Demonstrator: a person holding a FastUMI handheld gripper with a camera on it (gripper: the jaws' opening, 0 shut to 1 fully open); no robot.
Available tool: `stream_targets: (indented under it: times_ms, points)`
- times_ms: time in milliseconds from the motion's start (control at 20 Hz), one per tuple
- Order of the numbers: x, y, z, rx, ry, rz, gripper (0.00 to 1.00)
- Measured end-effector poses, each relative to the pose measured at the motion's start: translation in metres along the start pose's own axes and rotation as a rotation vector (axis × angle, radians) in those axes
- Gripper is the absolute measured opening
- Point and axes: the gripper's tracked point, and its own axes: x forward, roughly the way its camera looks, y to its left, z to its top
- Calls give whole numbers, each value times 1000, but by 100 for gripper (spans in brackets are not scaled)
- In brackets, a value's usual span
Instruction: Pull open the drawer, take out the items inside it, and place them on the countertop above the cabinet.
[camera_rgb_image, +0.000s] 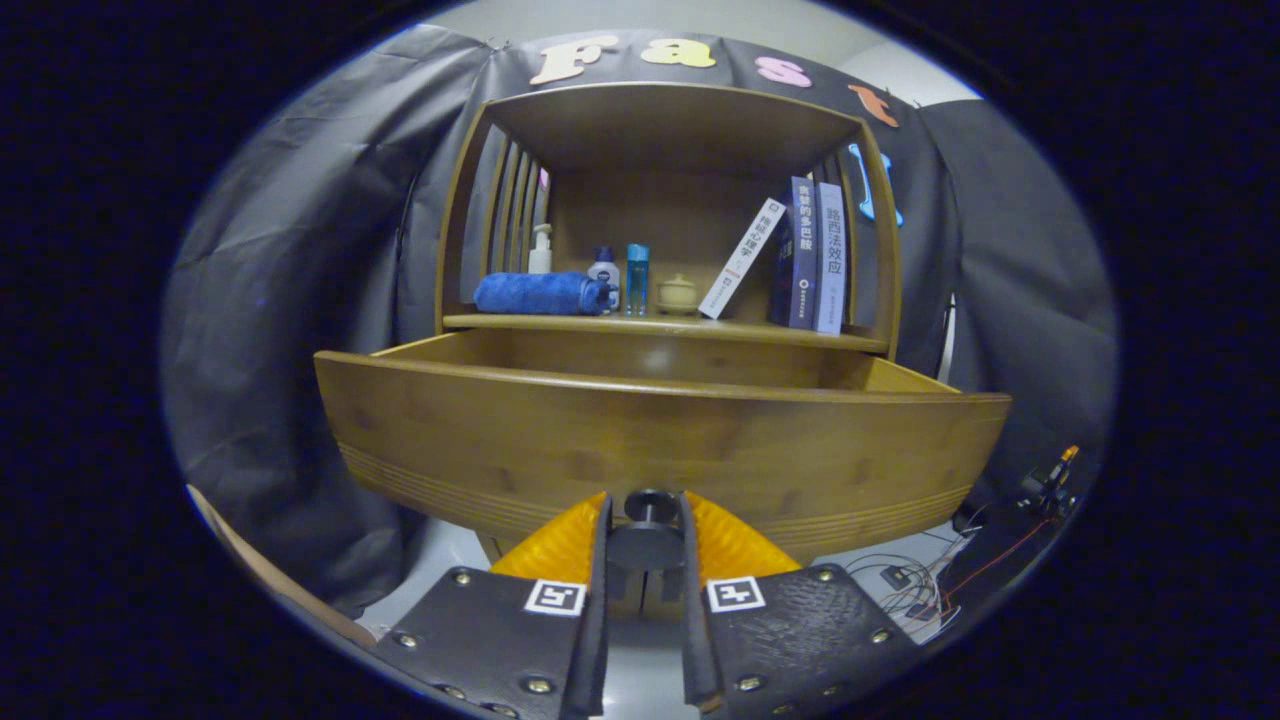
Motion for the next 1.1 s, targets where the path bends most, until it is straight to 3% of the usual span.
stream_targets:
  times_ms: [100, 200, 450, 750, 1000, 1100]
  points:
    - [-10, -2, 1, 17, -6, 9, 38]
    - [-22, -6, 12, -9, -42, 1, 40]
    - [-60, -9, 96, -33, -270, 14, 41]
    - [-26, 1, 176, -17, -295, 92, 41]
    - [36, 14, 194, -12, -139, 144, 80]
    - [60, 10, 187, -49, -47, 133, 84]
